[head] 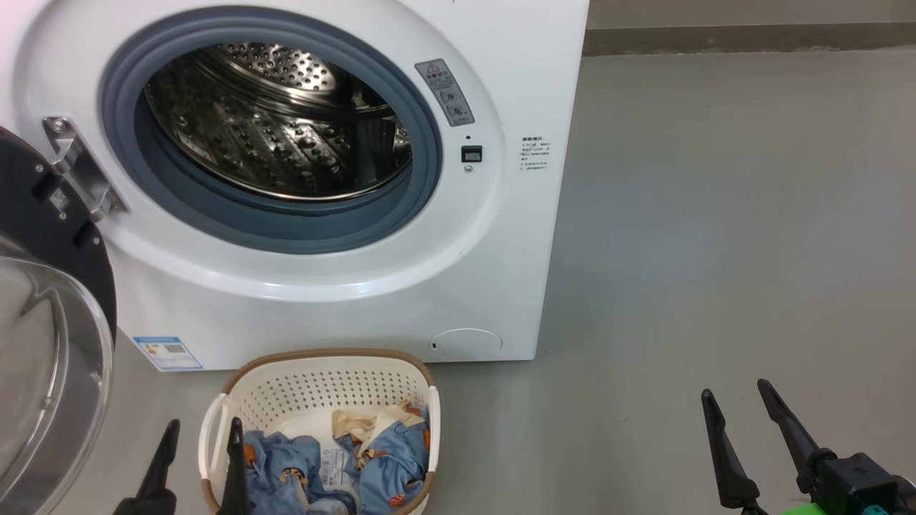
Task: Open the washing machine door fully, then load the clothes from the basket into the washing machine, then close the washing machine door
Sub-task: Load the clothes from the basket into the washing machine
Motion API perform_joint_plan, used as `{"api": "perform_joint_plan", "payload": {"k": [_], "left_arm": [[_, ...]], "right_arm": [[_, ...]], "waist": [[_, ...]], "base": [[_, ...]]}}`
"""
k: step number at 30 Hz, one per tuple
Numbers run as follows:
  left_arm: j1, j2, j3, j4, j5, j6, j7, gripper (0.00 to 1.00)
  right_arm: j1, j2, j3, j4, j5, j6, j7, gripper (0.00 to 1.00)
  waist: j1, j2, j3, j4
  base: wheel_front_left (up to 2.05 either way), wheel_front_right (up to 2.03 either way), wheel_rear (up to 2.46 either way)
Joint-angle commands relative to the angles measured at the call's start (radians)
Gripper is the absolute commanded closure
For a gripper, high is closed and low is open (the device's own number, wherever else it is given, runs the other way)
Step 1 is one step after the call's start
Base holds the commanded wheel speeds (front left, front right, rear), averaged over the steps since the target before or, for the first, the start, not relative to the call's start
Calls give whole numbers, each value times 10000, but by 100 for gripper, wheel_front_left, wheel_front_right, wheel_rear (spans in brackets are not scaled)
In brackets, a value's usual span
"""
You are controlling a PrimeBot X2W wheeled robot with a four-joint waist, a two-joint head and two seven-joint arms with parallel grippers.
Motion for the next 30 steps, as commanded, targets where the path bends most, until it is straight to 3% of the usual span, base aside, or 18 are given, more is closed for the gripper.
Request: {"api": "perform_joint_plan", "payload": {"k": [1, 18, 27, 30], "left_arm": [[-464, 140, 291, -180, -101, 96, -134, 0], [-810, 140, 31, 229, -148, 158, -234, 0], [-2053, 21, -405, 2025, -526, -469, -280, 0], [-2894, -51, -564, 3408, -772, -809, -233, 0]], "right_arm": [[-284, -87, 273, -219, 111, 29, -45, 0], [-384, -87, 416, -343, 146, 29, -29, 0], [-654, -87, 493, -545, 142, 29, -32, 0], [-844, -87, 567, -601, 141, 29, -52, 0]], "waist": [[0, 0, 1, 5], [0, 0, 297, -244], [0, 0, 1197, -583], [0, 0, 1646, -756]], "base": [[0, 0, 0], [0, 0, 0], [0, 0, 0], [0, 0, 0]]}}
